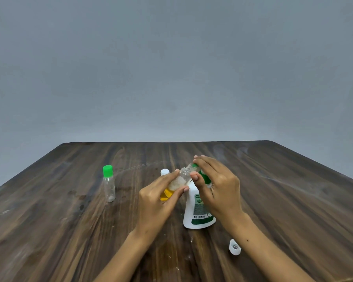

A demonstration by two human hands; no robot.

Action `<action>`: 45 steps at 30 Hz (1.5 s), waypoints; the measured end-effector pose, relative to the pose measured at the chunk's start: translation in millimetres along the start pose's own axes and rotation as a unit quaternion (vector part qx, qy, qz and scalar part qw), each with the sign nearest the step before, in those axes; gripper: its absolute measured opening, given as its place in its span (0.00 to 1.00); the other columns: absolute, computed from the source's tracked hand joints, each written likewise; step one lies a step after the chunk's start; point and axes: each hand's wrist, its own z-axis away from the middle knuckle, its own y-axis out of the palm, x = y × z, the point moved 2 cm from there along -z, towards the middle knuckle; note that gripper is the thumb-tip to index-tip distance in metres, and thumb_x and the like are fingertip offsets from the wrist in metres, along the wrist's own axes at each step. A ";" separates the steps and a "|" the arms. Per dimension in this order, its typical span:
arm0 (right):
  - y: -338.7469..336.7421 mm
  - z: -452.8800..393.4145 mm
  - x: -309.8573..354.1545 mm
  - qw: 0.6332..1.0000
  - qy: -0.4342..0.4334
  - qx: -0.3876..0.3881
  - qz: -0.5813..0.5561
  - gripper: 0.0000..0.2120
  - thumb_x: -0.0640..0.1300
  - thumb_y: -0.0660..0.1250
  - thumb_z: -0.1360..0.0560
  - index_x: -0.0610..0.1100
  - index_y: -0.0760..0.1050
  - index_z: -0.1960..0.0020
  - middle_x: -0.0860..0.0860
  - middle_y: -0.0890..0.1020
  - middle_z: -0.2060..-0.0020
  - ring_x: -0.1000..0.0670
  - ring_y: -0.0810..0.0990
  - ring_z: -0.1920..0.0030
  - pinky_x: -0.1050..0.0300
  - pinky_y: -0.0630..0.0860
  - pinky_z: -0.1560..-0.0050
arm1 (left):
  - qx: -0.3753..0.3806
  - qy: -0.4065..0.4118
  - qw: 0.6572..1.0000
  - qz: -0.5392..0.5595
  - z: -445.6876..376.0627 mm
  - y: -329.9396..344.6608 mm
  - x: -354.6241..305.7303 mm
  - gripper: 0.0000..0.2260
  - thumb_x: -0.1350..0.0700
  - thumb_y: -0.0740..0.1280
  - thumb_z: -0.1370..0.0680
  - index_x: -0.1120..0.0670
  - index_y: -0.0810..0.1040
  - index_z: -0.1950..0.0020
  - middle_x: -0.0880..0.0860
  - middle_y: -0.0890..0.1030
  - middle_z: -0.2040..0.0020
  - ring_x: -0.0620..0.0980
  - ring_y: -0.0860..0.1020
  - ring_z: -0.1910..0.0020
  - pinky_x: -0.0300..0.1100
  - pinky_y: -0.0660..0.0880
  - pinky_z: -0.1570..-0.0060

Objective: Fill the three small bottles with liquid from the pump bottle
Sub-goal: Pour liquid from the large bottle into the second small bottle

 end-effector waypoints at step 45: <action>-2.1 -2.8 4.6 0.999 0.025 0.033 0.009 0.31 0.64 0.51 0.21 0.41 0.82 0.47 0.50 0.83 0.50 0.52 0.81 0.50 0.67 0.70 0.51 | -0.009 0.008 1.000 -0.005 -3.1 -1.3 -1.4 0.19 0.56 0.76 0.31 0.62 0.83 0.43 0.49 0.82 0.47 0.40 0.80 0.46 0.26 0.73 0.46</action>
